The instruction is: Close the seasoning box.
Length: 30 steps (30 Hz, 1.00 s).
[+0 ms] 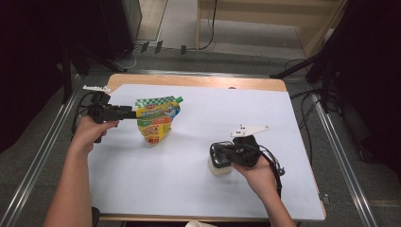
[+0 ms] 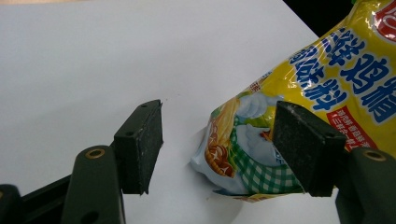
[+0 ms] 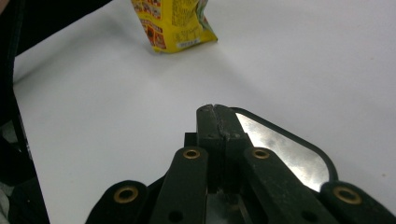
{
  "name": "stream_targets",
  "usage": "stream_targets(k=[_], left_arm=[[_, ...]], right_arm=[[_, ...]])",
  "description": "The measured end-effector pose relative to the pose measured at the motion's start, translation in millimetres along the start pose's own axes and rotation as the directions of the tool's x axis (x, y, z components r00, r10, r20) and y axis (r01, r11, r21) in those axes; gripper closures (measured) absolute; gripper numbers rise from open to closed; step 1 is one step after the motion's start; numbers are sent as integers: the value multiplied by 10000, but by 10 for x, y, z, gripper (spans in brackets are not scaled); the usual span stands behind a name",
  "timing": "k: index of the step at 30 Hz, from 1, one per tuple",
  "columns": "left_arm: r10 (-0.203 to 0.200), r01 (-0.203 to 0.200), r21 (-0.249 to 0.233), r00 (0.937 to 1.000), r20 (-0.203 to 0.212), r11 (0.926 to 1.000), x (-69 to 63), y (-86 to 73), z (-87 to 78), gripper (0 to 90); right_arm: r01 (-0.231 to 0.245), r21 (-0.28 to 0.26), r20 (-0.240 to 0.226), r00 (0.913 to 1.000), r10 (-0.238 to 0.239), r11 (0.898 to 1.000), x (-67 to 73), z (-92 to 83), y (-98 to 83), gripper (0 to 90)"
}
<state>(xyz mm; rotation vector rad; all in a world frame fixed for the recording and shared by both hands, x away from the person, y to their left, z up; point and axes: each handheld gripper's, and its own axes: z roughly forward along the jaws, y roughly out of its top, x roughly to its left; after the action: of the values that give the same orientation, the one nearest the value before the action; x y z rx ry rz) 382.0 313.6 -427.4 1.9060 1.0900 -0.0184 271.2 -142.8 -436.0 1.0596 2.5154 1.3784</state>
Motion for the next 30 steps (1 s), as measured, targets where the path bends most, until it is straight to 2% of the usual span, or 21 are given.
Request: stream_targets(k=[7,13,22,30], left_arm=[[-23,23,3,10000,-54,10000,3,-5,6,338],[-22,22,19,10000,-63,10000,1,-5,11,338],[-84,84,-32,9999,-78,10000,15,-12,0,338],[-42,42,5,9999,-110,10000,16,-14,16,338]], right_arm=[[-6,75,-30,10000,6,10000,0,19,-16,884],[-10,-99,153,9999,12,10000,-30,-56,8,827],[-375,-497,406,9984,395,9981,-193,-223,8,740],[-586,-680,749,9952,637,9960,-314,-337,-7,711]])
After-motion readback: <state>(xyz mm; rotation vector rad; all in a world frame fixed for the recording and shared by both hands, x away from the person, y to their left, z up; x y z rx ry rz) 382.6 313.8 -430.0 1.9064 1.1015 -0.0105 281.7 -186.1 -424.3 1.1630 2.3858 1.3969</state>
